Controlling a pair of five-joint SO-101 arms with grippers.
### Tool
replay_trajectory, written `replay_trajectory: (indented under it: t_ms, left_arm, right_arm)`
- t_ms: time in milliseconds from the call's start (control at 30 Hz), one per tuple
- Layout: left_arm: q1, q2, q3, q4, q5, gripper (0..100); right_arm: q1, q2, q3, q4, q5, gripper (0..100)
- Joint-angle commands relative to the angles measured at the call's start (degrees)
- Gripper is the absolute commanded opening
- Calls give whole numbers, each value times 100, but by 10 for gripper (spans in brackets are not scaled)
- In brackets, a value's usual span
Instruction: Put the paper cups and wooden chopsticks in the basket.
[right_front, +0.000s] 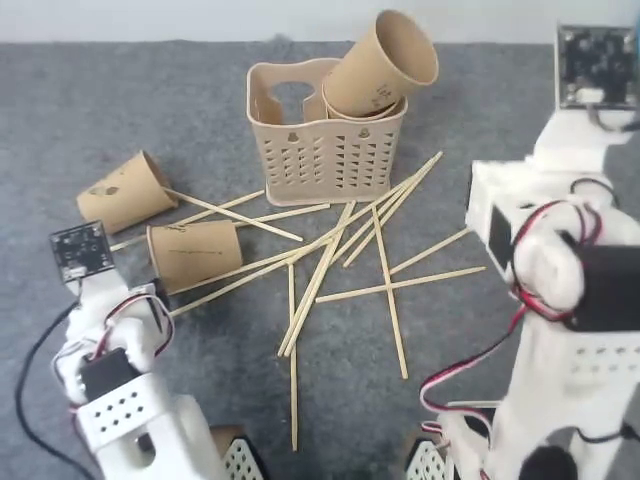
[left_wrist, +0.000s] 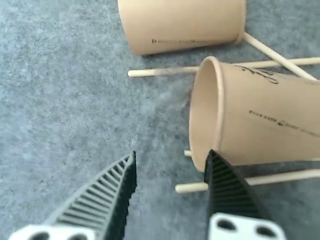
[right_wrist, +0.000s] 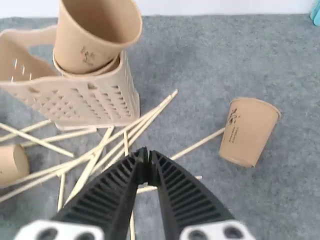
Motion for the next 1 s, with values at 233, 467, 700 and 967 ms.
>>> replay_trajectory:
  t_ms: [233, 467, 700, 967]
  left_arm:
    - [554, 923, -1552, 976, 211, 221]
    - [607, 3376, -3055, 1266, 316, 221]
    - [633, 4404, -3582, 818, 316, 220]
    - [1073, 4941, -3556, 220, 932, 218]
  right_arm:
    - [84, -259, 1099, 145, 114, 8]
    - [163, -488, 2198, -444, 114, 8]
    - [453, -1895, 4273, -1824, 466, 8]
    - [708, -3741, 5424, -2132, 958, 7]
